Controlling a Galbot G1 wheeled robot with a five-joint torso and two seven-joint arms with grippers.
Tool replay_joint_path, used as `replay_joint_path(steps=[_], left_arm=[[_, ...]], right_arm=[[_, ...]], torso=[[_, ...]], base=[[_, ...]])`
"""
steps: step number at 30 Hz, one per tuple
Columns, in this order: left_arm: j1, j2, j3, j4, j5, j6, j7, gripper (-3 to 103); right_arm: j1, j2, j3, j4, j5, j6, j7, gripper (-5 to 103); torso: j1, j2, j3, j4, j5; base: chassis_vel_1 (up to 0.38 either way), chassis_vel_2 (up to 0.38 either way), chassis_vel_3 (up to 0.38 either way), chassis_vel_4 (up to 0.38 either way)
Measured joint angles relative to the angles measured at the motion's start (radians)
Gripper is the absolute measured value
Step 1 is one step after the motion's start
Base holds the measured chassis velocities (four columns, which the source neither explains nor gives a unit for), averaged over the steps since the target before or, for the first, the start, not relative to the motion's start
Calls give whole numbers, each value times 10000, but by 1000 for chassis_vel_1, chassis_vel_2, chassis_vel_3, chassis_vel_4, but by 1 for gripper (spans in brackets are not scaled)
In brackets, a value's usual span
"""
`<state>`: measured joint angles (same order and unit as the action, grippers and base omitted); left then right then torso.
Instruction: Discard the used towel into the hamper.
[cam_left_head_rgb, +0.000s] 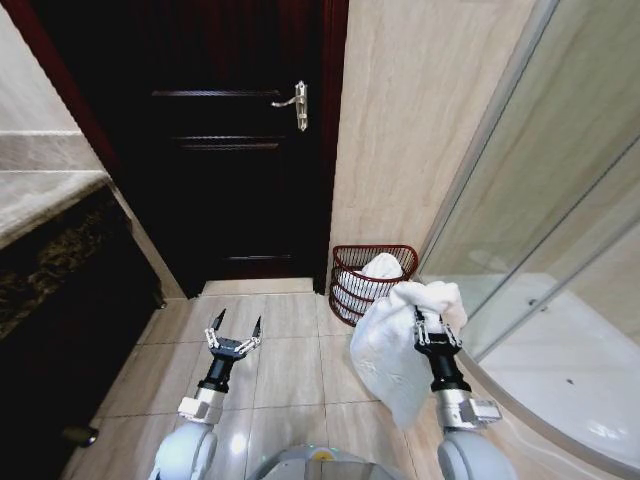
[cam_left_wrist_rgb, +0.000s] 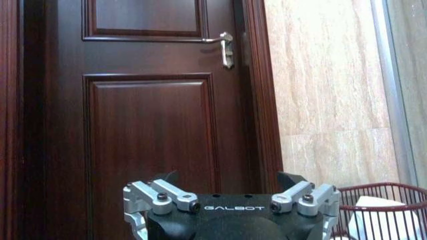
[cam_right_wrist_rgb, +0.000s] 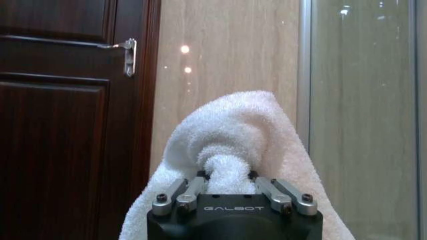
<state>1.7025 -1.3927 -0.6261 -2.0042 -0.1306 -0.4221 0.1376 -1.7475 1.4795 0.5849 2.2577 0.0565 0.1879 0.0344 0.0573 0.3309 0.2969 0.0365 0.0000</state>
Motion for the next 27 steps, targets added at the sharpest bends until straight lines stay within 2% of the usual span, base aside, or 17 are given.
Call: replay_joint_path(steps=[27], left_arm=[[113, 21, -74, -60, -1, -139, 9, 100]], right_arm=[[-56, 38, 159, -49, 14, 45, -26, 27]], torso=[[429, 1166, 734, 0, 0]], base=[[0, 0, 0, 0]])
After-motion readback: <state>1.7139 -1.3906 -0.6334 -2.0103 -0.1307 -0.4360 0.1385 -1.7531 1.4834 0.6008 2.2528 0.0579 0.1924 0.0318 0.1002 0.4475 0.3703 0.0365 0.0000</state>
